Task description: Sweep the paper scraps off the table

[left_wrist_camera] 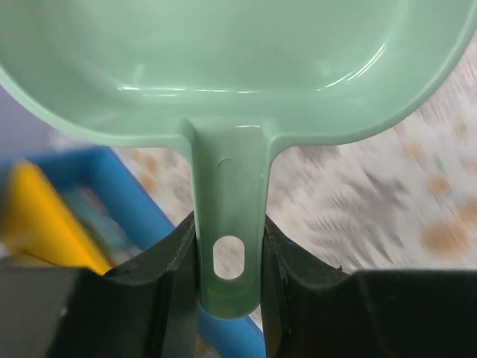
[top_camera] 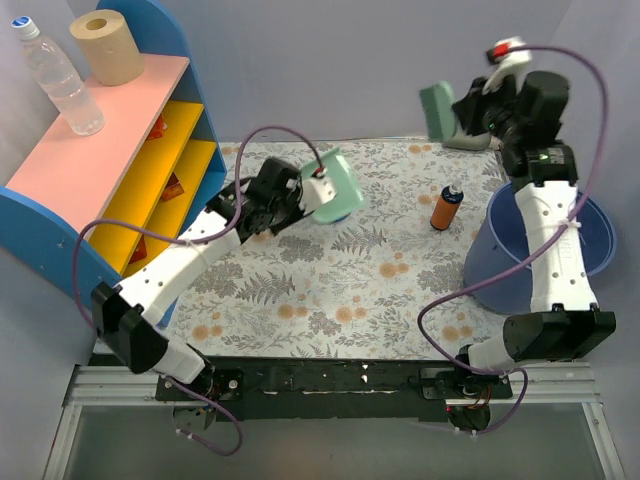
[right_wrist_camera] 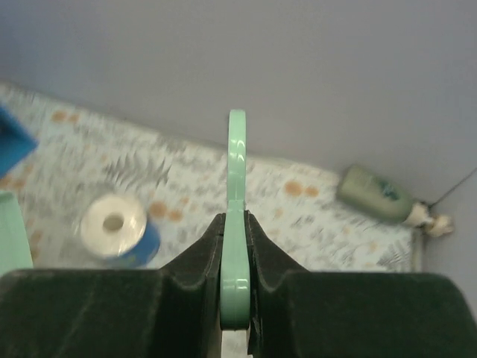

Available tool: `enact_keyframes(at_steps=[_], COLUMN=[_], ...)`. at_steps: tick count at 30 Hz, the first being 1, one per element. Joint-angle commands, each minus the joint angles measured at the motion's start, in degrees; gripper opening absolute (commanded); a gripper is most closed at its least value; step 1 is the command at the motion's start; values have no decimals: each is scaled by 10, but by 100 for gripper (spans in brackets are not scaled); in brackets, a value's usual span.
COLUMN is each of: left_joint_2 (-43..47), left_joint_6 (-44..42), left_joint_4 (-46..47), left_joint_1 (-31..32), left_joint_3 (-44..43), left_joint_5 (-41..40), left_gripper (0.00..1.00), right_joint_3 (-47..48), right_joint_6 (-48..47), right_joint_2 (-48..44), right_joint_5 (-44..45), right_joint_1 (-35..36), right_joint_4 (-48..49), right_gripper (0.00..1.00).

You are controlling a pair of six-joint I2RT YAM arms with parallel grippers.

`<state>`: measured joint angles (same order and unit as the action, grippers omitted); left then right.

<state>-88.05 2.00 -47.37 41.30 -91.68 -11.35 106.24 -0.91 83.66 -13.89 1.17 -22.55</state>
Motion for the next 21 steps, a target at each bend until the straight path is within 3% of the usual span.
enact_keyframes(at_steps=[1,4,5,8,15,21], left_joint_2=[100,114,128,140,102,25], left_joint_6=[106,146,153,161,129,144], left_joint_4=[-118,-126,-121,-98,-33,-15], left_joint_1=[0,-7,-9,-19,-44,-54], left_joint_3=[184,272,289,326,376,340], left_joint_5=[78,84,90,108,138,179], left_gripper=[0,0,0,0,0,0], right_joint_3=[-149,-244,-314,-405,-441,-494], right_joint_6=[-176,-272,-310,-345,-377,-452], right_joint_2=[-46,-80,-97,-113,-111,-95], right_joint_5=[-58,-16,17,86,194,295], right_joint_1=[98,186,204,262,300,327], right_joint_4=[-11,-26,-15,7,26,141], right_gripper=[1,1,1,1,1,1])
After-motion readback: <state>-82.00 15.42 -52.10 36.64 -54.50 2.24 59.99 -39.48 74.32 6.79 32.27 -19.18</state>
